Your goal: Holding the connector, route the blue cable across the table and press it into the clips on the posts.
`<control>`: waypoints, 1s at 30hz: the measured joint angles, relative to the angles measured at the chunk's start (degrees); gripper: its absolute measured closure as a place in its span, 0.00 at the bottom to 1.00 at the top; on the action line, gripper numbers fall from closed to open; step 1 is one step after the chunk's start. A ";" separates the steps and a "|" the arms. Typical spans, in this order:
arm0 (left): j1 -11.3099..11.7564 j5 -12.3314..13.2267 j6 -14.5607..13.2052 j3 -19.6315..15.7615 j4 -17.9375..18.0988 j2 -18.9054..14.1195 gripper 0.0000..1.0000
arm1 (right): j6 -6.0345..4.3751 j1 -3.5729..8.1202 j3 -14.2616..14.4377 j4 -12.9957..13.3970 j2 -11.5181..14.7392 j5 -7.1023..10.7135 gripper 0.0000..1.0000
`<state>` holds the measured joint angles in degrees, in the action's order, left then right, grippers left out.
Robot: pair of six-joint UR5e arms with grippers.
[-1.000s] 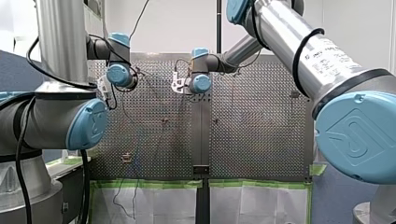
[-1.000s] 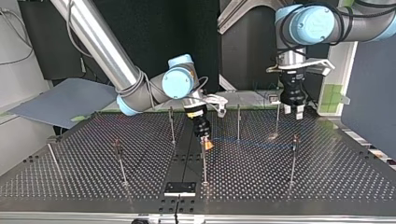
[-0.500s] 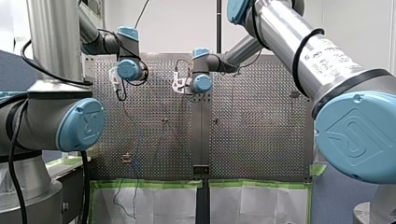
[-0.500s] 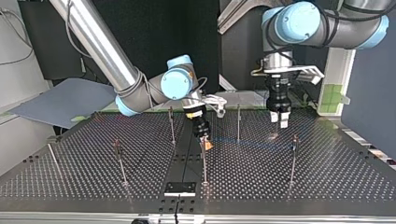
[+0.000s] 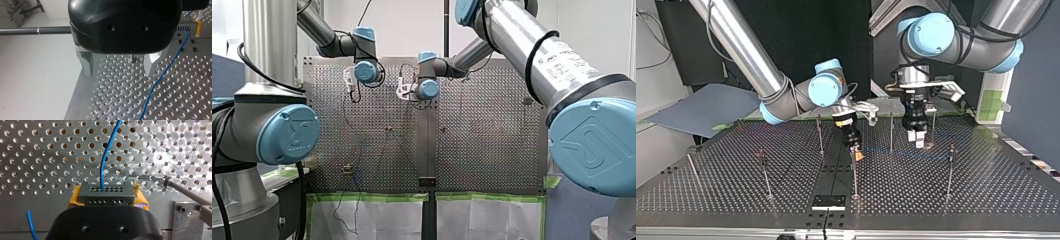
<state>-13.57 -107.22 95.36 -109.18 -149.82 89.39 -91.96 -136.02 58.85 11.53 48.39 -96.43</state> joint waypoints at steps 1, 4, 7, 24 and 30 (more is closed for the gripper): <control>-0.41 -0.28 -0.47 0.48 -0.10 0.46 0.00 | 0.00 0.00 0.00 0.00 0.00 0.00 1.00; -1.13 -1.40 -2.02 2.10 -0.35 2.04 0.00 | 0.00 0.05 0.00 -0.01 0.00 0.01 1.00; -1.06 -2.78 -3.22 3.23 -0.53 3.60 0.00 | 0.00 0.20 0.00 -0.01 0.01 0.01 1.00; 4.31 -1.86 -4.66 4.30 -0.10 5.37 0.00 | 0.00 0.78 0.00 -0.11 0.01 0.01 1.00; 4.56 0.11 -4.40 4.71 0.54 5.51 0.00 | 0.01 0.79 0.00 -0.08 0.00 0.01 1.00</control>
<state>-9.02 -107.11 90.96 -104.47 -149.28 94.90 -91.95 -135.23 58.85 11.44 48.39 -96.42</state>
